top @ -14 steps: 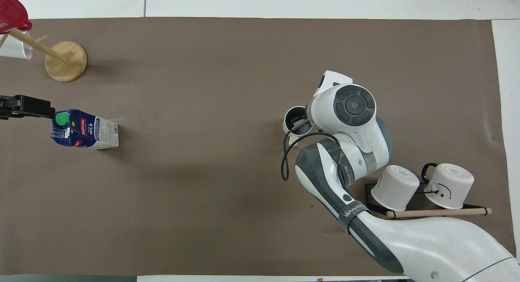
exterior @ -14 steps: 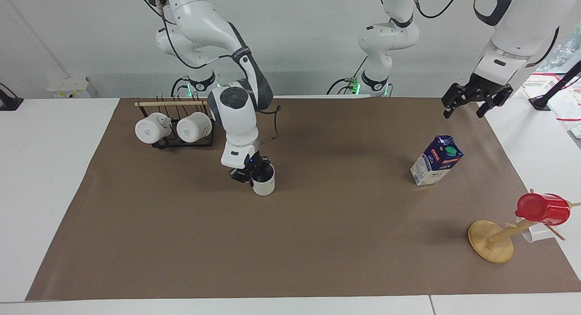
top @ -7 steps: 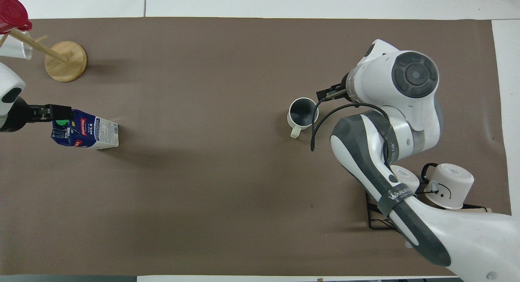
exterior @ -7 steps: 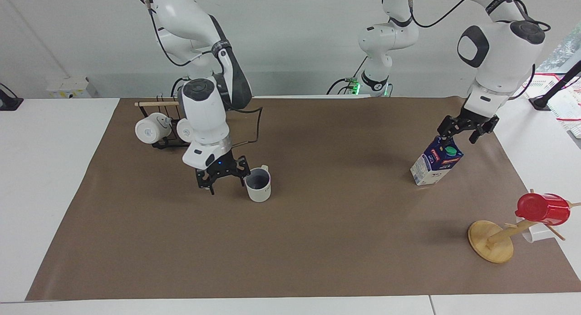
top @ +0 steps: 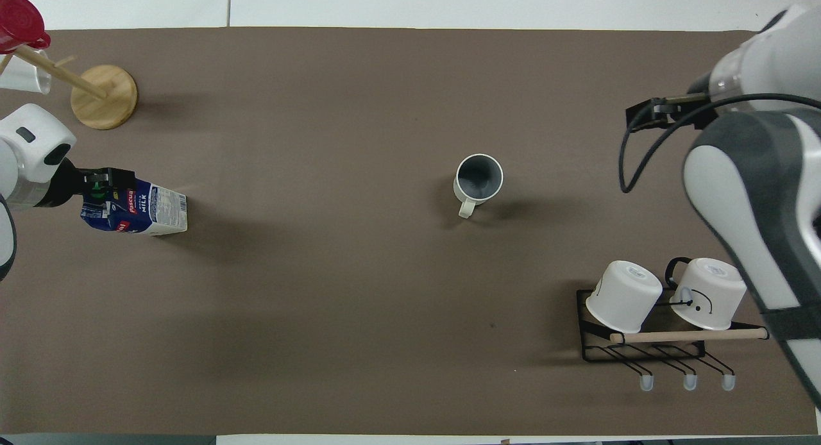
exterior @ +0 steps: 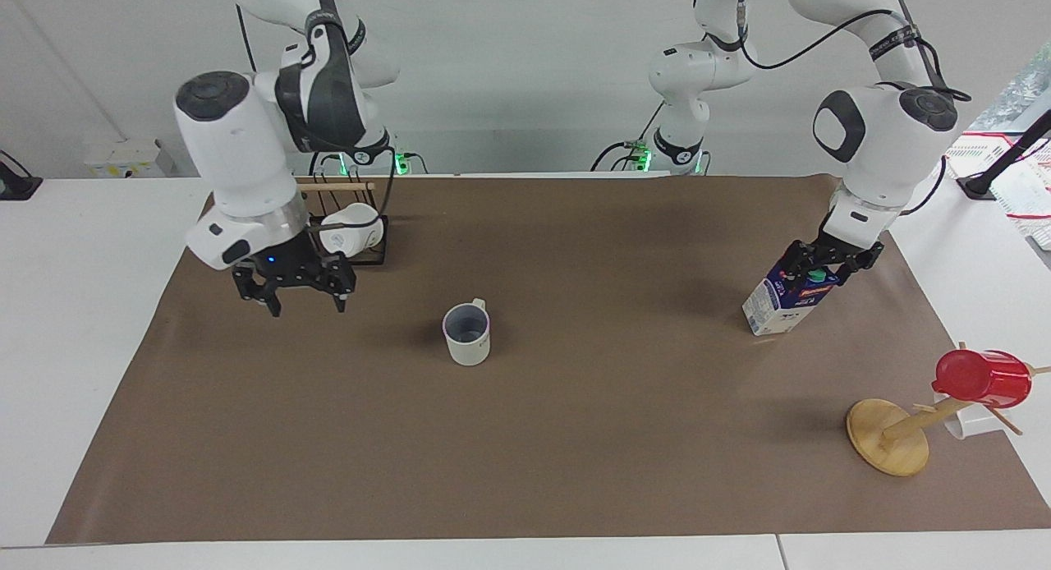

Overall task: Place cup and milk on table
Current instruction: 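Open the right gripper off the mug while the left gripper grasps the carton, then carry the milk carton with the left gripper and lower it beside the mug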

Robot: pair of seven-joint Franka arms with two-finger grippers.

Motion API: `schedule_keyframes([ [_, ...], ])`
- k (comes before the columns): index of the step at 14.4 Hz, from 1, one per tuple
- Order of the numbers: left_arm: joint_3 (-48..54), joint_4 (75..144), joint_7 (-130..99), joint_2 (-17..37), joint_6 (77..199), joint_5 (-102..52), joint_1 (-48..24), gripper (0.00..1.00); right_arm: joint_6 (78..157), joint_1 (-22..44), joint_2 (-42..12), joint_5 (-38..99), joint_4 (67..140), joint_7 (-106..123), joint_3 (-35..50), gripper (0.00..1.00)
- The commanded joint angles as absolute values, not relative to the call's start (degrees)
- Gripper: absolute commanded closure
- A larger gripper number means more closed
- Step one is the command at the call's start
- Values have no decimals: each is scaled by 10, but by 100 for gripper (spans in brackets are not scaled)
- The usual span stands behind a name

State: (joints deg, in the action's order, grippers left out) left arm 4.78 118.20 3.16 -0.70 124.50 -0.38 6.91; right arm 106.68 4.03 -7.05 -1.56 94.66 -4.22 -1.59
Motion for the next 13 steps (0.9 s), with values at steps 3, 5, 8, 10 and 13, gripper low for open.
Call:
schedule_keyframes([
  [3,48,1179,33,-25,1238,2,64,100,950,-18,5,-18,954,-78,-8,0],
  [5,54,1144,32,-24,1203,3,59,100,917,-19,11,-18,925,-77,-9,0],
  [8,58,1099,-50,-8,1183,27,-13,100,914,-11,6,-18,915,-76,-4,0],
  [10,58,1099,-126,-4,1198,61,-72,100,915,-11,6,-18,916,-74,-2,0],
  [13,58,1079,-214,20,1216,65,-150,100,878,-15,-8,-16,883,-71,-2,0],
])
